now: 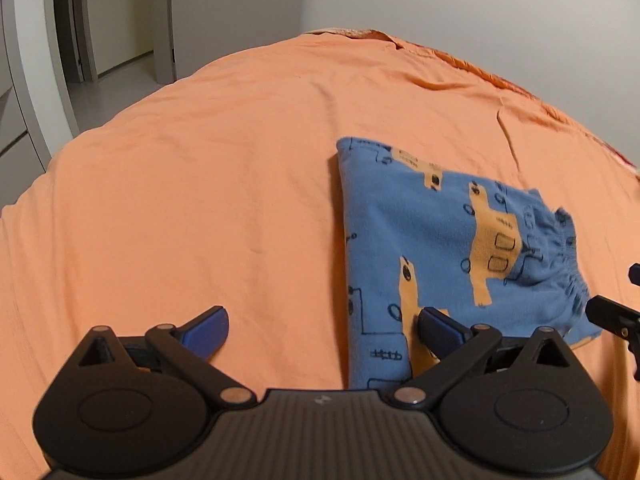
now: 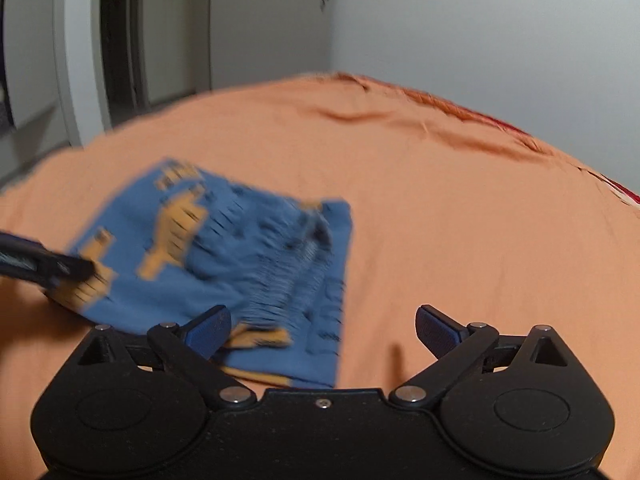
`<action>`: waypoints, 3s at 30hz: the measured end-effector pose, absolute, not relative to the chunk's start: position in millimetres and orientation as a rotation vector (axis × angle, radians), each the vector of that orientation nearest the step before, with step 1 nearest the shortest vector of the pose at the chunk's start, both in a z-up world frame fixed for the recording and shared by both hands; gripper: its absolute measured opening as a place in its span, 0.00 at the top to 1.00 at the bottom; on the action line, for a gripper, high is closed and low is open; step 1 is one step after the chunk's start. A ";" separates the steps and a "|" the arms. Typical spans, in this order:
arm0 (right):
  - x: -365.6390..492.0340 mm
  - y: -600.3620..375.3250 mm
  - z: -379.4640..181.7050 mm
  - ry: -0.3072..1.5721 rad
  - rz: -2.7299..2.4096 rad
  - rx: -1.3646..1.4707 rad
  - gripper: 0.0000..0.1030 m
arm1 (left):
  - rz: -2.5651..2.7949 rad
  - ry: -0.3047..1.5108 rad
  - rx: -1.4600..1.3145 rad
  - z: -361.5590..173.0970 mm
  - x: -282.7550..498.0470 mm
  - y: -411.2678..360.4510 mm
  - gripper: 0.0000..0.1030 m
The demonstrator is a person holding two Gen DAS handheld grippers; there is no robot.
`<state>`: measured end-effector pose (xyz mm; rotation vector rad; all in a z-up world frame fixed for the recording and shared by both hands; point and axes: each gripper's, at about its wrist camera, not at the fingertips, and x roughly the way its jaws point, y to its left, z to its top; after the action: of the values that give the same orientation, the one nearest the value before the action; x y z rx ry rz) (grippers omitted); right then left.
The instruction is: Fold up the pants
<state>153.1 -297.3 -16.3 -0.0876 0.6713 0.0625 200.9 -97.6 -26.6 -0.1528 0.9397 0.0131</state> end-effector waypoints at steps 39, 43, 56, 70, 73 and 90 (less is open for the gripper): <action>153.6 -323.8 -31.1 0.848 0.138 0.264 0.75 | 0.007 0.922 -0.092 -25.8 206.6 -104.6 0.00; 153.5 -327.6 -13.4 0.759 0.169 0.187 0.40 | 0.013 0.867 -0.101 -18.7 209.4 -99.6 0.00; 228.6 -343.7 -15.8 0.728 0.241 0.106 0.89 | 0.007 0.747 0.059 -28.9 271.6 -120.6 0.00; 216.0 -290.8 1.3 0.556 0.283 -0.171 0.64 | 0.002 0.721 0.082 -19.2 258.9 -125.5 0.00; 217.6 -260.4 -5.6 0.532 0.317 -0.320 0.63 | 0.008 0.746 0.085 -25.9 254.6 -123.4 0.01; 177.7 -300.6 -4.3 0.541 0.197 -0.262 0.49 | -0.030 0.798 -0.049 -18.6 237.5 -97.9 0.00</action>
<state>177.7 -300.6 -4.3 -0.2624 0.5408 0.1971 237.5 -97.9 -18.6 -0.0490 0.7983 -0.0295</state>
